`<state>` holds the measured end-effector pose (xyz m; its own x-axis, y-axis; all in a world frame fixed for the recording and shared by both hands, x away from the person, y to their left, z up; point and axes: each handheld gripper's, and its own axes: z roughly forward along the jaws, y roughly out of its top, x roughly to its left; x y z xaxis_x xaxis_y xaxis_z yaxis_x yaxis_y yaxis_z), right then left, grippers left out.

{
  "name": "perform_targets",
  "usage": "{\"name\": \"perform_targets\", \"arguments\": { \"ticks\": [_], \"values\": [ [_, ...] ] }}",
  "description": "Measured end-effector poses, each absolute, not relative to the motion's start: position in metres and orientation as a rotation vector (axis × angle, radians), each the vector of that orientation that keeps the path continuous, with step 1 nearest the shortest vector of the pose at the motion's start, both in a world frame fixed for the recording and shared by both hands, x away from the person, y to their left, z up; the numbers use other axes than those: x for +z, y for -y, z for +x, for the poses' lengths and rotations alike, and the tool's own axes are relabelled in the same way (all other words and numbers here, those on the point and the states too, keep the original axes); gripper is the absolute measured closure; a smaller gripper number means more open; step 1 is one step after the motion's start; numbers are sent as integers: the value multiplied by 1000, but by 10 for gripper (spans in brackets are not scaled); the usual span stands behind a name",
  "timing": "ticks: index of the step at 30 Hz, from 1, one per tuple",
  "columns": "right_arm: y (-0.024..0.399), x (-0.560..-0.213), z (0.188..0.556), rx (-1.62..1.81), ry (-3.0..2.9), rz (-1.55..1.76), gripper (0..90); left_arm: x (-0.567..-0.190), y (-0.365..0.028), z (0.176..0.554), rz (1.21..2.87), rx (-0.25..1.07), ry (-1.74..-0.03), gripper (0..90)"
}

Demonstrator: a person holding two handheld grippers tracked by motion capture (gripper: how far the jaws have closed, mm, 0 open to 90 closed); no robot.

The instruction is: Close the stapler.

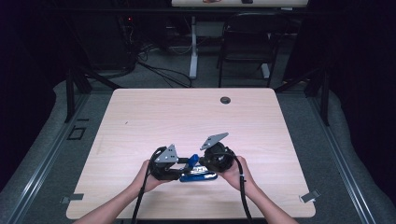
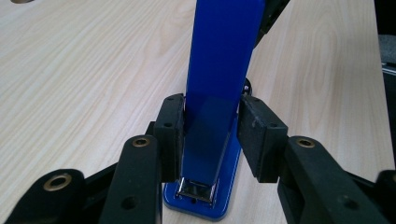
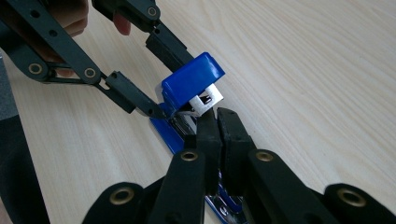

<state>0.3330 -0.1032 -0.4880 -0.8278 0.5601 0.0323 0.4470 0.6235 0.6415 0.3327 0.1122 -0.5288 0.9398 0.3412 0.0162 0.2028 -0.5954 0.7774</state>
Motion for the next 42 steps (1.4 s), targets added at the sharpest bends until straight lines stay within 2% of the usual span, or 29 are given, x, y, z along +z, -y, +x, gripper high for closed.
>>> {"name": "perform_targets", "arguments": {
  "ticks": [16, 23, 33, 42],
  "values": [
    [126, -492, 334, 938, -2657, 905, 863, -532, -96, 333, 2277, 260, -359, 635],
    [144, -479, 335, 989, -2575, 992, 864, -535, -92, 334, 2272, 249, -382, 632],
    [131, -465, 330, 1058, -2551, 939, 865, -541, -87, 336, 2272, 229, -391, 622],
    [119, -479, 333, 988, -2601, 933, 900, -543, -82, 336, 2298, 243, -381, 615]
  ]
}}
